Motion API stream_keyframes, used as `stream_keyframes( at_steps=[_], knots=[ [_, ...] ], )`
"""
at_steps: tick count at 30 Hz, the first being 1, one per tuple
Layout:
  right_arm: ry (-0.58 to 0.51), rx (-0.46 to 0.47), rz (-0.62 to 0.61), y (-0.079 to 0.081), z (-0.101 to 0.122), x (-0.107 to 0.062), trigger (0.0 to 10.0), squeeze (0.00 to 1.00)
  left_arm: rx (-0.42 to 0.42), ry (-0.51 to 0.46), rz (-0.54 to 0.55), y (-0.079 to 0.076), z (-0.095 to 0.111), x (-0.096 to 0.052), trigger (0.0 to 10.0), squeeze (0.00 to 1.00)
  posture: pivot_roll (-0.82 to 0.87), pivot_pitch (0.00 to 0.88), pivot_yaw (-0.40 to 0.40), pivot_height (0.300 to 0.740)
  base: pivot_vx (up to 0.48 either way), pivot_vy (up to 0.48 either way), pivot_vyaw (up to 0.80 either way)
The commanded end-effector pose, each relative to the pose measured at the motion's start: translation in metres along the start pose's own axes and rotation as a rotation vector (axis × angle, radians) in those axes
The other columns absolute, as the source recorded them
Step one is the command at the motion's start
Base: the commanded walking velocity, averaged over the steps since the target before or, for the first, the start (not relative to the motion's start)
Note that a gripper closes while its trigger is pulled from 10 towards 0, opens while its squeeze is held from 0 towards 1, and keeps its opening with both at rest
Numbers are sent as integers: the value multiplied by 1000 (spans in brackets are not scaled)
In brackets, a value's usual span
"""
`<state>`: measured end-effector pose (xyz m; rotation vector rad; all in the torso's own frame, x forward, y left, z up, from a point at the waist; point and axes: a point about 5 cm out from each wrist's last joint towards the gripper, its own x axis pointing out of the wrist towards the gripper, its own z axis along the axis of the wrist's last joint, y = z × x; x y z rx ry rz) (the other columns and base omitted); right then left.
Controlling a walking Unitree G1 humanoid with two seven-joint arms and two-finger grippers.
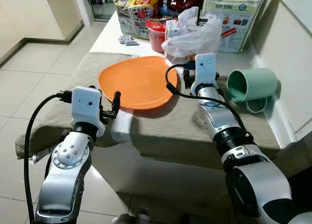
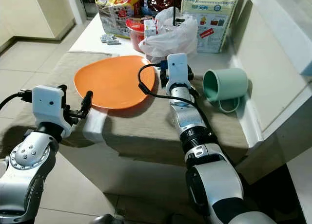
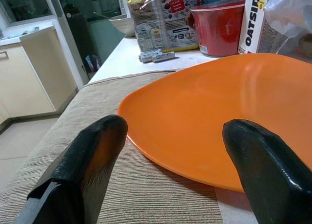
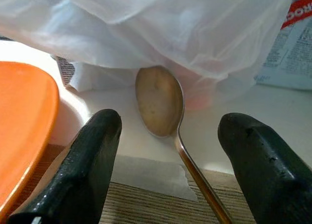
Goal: Setting the table
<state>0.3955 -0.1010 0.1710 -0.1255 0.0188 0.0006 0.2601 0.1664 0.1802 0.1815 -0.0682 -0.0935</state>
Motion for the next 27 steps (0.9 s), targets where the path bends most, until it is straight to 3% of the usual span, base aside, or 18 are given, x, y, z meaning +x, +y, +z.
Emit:
stream_keyframes(
  at_steps=[1, 15, 27],
  knots=[
    [4, 9, -4, -2, 6, 3, 10000, 0, 8, 11, -2, 0, -2, -1, 10000, 0, 31, 90, 44, 740, 0, 0, 0],
    [186, 6, 30, -4, -16, 4, 10000, 0, 4, 6, -3, -1, 0, -1, 10000, 0, 31, 95, 42, 740, 0, 0, 0],
    [240, 2, 71, 2, -23, 2, 10000, 0, 4, 5, 0, 0, 1, -2, 10000, 0, 33, 98, 42, 740, 0, 0, 0]
  ],
)
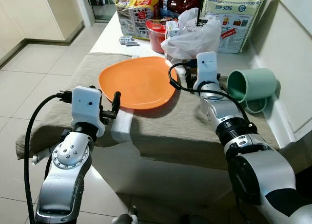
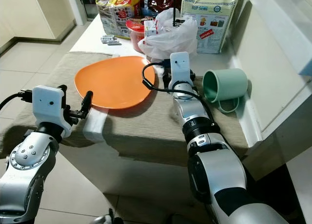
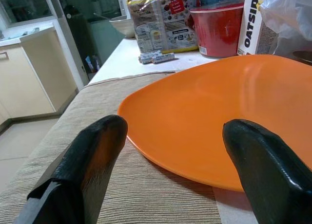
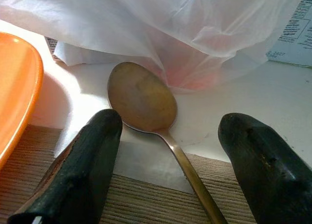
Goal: Setting the table
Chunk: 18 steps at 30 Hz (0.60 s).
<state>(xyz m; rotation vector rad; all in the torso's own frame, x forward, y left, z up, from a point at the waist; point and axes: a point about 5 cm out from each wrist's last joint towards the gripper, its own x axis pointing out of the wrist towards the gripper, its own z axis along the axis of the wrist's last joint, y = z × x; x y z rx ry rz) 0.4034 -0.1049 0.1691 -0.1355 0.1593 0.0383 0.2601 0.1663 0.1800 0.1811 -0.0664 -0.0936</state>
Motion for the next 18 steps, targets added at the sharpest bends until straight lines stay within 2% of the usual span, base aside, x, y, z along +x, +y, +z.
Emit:
stream_keyframes(
  at_steps=[1, 9, 18],
  knots=[
    [107, 11, 31, 7, -23, -2, 10000, 0, 4, 3, 1, 0, 1, -2, 10000, 0, 33, 98, 41, 740, 0, 0, 0],
    [142, -19, 130, 22, -30, -5, 10000, 0, 2, 3, 1, -1, 1, -2, 10000, 0, 34, 100, 41, 740, 0, 0, 0],
    [134, -31, 121, 19, -27, -4, 10000, 0, 5, 2, 4, 0, 1, -2, 10000, 0, 40, 94, 35, 740, 0, 0, 0]
  ],
)
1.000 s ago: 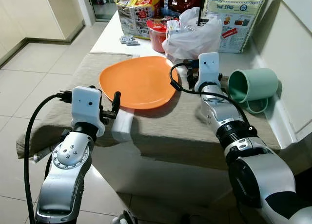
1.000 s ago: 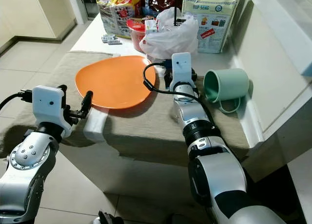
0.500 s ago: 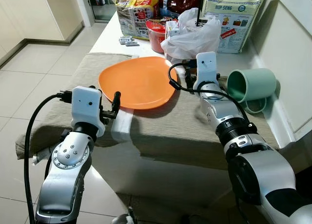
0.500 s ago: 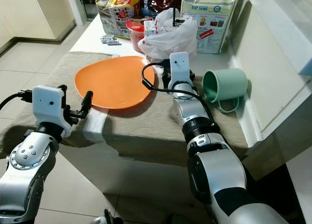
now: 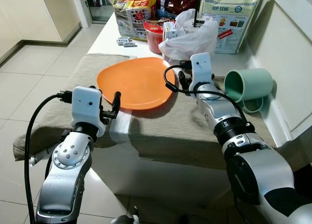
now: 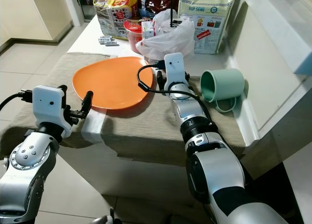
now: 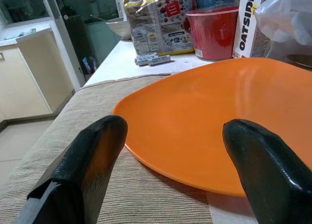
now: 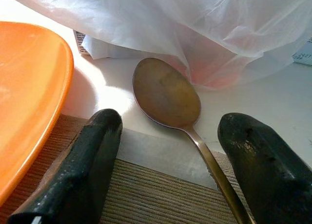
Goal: Setting the table
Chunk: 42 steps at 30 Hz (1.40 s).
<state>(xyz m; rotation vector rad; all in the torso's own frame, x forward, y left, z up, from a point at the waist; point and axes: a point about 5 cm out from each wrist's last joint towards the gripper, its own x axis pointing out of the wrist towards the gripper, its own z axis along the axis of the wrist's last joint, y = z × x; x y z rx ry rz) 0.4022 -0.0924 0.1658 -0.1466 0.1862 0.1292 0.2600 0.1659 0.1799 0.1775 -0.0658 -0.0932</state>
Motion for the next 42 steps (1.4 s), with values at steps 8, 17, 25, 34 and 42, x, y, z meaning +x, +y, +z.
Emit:
stream_keyframes(
  at_steps=[8, 17, 25, 34, 42],
  knots=[
    [143, -66, 4, 5, -42, -9, 10000, 0, 12, 0, 7, 1, 1, -4, 10000, 0, 29, 89, 30, 740, 0, 0, 0],
    [124, -100, -6, 9, -54, -19, 10000, 0, 11, -2, 0, 0, 1, -3, 10000, 0, 18, 87, 27, 740, 0, 0, 0],
    [151, -124, -23, 6, -71, -34, 10000, 0, 13, -2, -4, 0, 0, -3, 10000, 0, 10, 81, 27, 740, 0, 0, 0],
    [179, -135, -32, 3, -81, -44, 10000, 0, 14, -4, -7, 0, 1, -2, 10000, 0, 6, 82, 30, 740, 0, 0, 0],
    [-1, -186, -79, -3, -51, -40, 10000, 0, 15, -5, -7, 0, 1, -2, 10000, 0, 14, 84, 28, 740, 0, 0, 0]
  ],
)
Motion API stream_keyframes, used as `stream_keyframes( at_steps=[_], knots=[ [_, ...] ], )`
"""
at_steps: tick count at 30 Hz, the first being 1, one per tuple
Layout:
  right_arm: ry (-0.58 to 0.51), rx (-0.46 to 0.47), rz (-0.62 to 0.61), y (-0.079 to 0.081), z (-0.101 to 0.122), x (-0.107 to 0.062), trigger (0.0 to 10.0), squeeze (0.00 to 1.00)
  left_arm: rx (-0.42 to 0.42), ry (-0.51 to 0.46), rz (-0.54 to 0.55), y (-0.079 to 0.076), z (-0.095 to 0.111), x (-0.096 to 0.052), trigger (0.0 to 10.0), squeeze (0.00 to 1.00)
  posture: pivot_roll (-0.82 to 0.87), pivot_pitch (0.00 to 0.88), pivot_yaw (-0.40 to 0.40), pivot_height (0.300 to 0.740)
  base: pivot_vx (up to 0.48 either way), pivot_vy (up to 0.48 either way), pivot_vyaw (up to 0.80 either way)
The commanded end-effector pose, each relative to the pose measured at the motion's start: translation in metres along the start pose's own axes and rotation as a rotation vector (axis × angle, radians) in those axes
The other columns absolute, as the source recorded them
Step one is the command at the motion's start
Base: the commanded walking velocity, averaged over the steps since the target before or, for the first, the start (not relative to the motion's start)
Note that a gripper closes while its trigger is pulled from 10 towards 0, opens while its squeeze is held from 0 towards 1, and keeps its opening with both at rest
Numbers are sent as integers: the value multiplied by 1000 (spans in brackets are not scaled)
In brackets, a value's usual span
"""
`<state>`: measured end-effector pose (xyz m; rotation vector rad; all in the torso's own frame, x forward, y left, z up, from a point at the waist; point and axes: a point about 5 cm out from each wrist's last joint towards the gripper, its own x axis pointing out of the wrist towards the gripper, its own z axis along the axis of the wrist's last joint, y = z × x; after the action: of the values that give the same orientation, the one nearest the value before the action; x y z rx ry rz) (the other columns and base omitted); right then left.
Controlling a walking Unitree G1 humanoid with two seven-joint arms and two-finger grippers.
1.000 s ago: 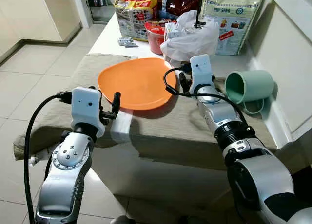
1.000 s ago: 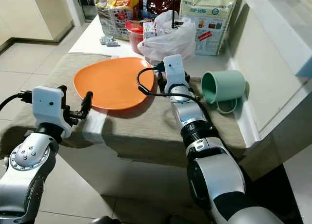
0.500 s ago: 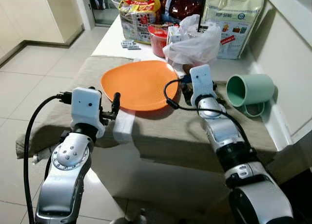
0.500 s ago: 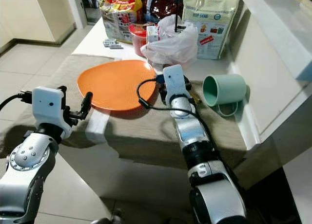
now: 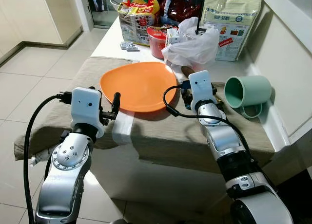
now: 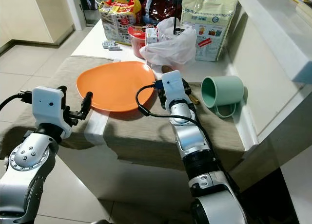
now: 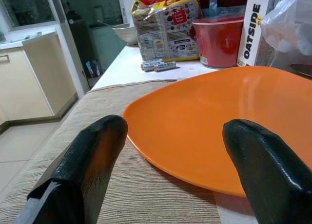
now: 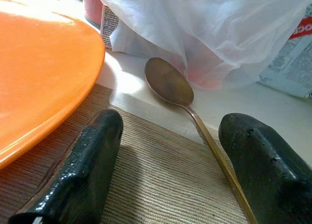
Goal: Setting the table
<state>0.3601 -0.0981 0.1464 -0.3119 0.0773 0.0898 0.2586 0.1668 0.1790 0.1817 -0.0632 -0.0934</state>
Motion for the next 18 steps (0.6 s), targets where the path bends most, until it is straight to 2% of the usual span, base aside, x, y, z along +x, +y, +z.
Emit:
stream_keyframes(
  at_steps=[1, 7, 11, 18],
  knots=[
    [92, -23, -9, -2, -24, -4, 10000, 0, 11, -8, -7, -1, 2, -1, 10000, 0, 14, 84, 28, 740, 0, 0, 0],
    [48, -37, -45, -5, -19, -10, 10000, 0, 11, -6, 2, 1, 2, -2, 10000, 0, 14, 87, 26, 740, 0, 0, 0],
    [-51, -32, -83, -10, -7, -12, 10000, 0, 9, -6, 0, 0, 2, -1, 10000, 0, 8, 87, 29, 740, 0, 0, 0],
    [-6, -43, -88, -14, -22, -25, 10000, 0, 8, -8, -4, 0, 2, 0, 10000, 0, -2, 87, 32, 740, 0, 0, 0]
  ],
)
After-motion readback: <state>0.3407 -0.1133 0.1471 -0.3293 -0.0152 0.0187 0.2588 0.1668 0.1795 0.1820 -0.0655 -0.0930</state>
